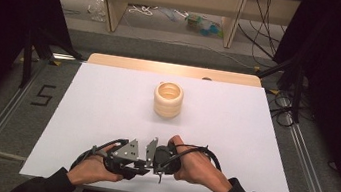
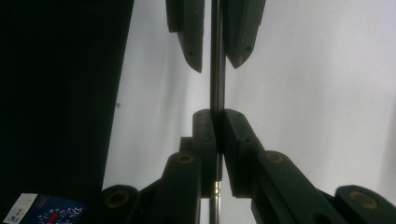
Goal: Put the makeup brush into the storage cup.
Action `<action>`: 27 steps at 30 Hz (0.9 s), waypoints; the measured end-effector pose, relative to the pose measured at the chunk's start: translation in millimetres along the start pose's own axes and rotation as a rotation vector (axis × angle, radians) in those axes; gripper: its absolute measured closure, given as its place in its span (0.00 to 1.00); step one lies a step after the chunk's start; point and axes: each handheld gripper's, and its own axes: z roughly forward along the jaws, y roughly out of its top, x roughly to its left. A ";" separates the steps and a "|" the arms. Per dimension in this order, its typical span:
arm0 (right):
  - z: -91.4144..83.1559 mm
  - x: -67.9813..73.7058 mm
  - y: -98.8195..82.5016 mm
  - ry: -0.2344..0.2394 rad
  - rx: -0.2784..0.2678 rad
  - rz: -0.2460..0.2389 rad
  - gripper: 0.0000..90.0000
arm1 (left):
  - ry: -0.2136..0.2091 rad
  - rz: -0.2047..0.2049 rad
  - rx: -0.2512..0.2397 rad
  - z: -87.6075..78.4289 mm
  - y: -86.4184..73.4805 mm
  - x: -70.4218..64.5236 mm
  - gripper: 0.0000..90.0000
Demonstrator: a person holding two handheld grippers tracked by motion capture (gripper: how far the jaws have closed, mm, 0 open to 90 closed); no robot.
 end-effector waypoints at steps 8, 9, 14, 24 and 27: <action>-0.6 3.5 1.5 0.018 0.016 0.013 0.93 | -0.016 -0.011 0.016 2.6 0.2 -0.2 0.83; -0.6 3.5 1.5 0.018 0.016 0.013 0.93 | -0.016 -0.011 0.016 2.6 0.2 -0.2 0.84; -0.4 5.4 3.0 0.029 0.022 0.031 0.93 | -0.020 -0.001 0.026 3.0 0.1 0.3 0.85; 0.1 6.6 4.0 0.032 0.022 0.020 0.93 | -0.030 -0.022 0.010 3.3 -0.6 -0.4 0.89; 0.5 7.0 4.2 0.035 0.022 0.018 0.93 | -0.033 -0.018 0.012 3.3 -0.7 -0.6 0.90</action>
